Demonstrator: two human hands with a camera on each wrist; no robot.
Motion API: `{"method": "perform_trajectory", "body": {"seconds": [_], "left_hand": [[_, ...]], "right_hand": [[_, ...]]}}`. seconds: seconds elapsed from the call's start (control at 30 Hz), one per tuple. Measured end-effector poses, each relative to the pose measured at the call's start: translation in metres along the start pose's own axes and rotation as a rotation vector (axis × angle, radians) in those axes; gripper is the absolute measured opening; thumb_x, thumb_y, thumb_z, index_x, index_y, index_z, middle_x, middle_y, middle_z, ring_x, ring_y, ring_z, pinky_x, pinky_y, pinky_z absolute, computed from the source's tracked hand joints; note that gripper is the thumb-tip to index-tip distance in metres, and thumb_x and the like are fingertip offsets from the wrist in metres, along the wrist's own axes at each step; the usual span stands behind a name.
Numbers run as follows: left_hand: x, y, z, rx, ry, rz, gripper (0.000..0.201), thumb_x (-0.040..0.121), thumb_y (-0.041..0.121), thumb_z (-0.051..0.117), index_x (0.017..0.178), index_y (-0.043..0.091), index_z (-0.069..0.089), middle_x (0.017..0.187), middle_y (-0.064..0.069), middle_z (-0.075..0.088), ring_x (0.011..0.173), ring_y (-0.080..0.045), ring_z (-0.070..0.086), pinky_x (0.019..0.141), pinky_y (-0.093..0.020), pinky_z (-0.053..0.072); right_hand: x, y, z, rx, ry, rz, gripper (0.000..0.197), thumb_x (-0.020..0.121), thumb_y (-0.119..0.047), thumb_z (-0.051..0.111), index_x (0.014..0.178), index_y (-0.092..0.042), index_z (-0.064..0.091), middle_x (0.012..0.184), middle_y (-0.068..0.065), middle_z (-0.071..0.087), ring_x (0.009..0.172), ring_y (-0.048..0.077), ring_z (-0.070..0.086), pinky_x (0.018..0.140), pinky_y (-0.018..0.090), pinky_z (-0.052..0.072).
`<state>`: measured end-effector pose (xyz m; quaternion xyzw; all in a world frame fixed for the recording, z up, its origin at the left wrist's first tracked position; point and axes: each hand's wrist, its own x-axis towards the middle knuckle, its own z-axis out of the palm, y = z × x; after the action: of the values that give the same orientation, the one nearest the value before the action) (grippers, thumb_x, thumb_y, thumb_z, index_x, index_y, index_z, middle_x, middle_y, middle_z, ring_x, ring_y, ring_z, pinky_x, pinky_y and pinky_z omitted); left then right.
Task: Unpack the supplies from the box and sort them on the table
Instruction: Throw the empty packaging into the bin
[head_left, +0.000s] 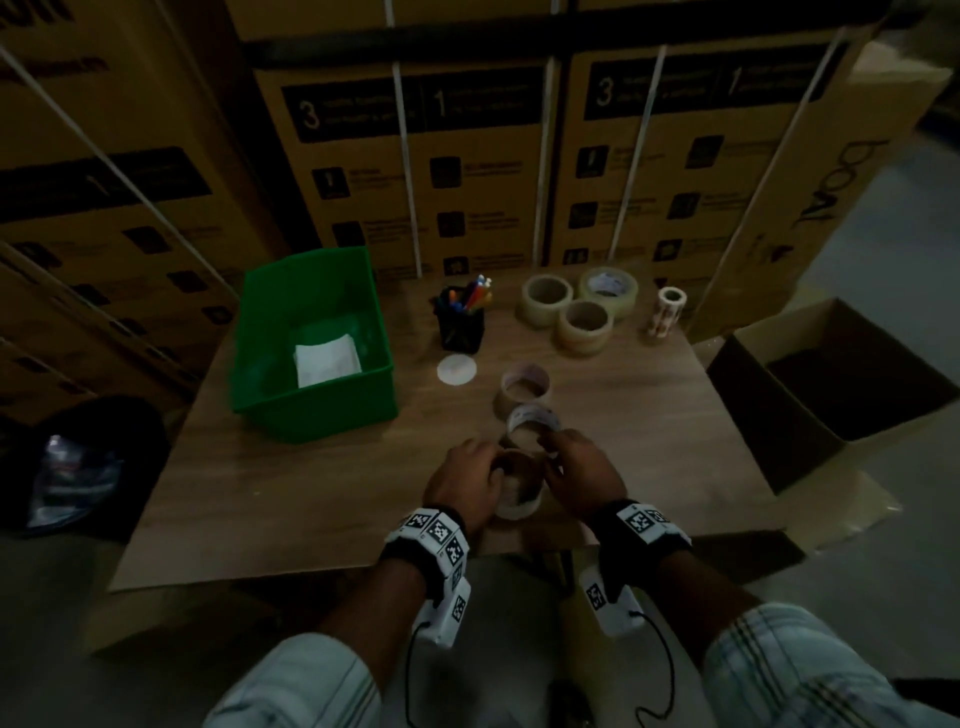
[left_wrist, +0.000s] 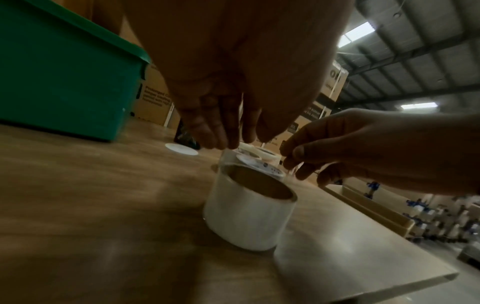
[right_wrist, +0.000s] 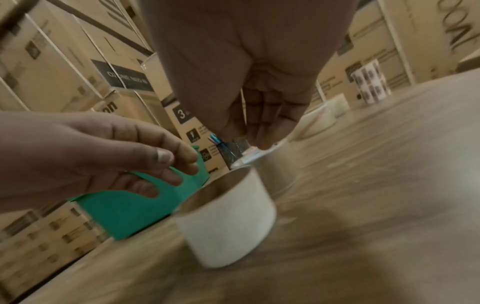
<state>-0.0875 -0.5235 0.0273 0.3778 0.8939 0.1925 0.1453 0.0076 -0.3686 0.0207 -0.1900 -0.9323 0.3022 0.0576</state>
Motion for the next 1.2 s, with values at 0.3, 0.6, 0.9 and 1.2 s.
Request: {"method": "perform_trajectory", "body": {"seconds": [0.3,0.6,0.9,1.2], "left_hand": [[0.000,0.028,0.021,-0.060,-0.260,-0.093,0.037,0.089,0.031,0.059,0.124,0.019,0.056,0.126,-0.003,0.060,0.111,-0.024,0.060,0.092,-0.038,0.051],[0.012,0.016,-0.011,0.235,-0.304,-0.197,0.034,0.094,0.025,0.051,0.126,0.015,0.057,0.132,-0.011,0.056,0.117,-0.030,0.056,0.100,-0.041,0.046],[-0.011,-0.007,-0.007,0.153,-0.088,-0.244,0.033,0.095,0.023,0.048,0.125,0.014,0.056,0.135,-0.008,0.054,0.121,-0.026,0.052,0.102,-0.035,0.041],[-0.043,-0.022,-0.011,0.064,0.006,-0.320,0.035,0.097,0.023,0.045,0.131,0.019,0.056,0.134,-0.010,0.055,0.118,-0.029,0.053,0.098,-0.035,0.042]], "right_hand": [[0.026,0.026,-0.012,-0.028,-0.101,-0.090,0.033,0.086,-0.017,0.058,0.117,-0.011,0.061,0.109,0.018,0.061,0.093,0.037,0.060,0.078,0.038,0.048],[0.033,0.018,-0.014,-0.091,-0.094,-0.178,0.038,0.078,-0.012,0.058,0.115,-0.011,0.062,0.121,0.019,0.060,0.108,0.040,0.054,0.091,0.042,0.047],[0.037,0.020,-0.002,-0.332,-0.145,-0.203,0.044,0.057,-0.013,0.080,0.100,-0.011,0.069,0.095,0.017,0.069,0.082,0.040,0.065,0.066,0.042,0.055],[0.043,0.008,0.003,-0.407,-0.111,-0.268,0.026,0.066,-0.014,0.068,0.092,-0.012,0.071,0.096,0.013,0.070,0.084,0.037,0.062,0.072,0.042,0.053]]}}
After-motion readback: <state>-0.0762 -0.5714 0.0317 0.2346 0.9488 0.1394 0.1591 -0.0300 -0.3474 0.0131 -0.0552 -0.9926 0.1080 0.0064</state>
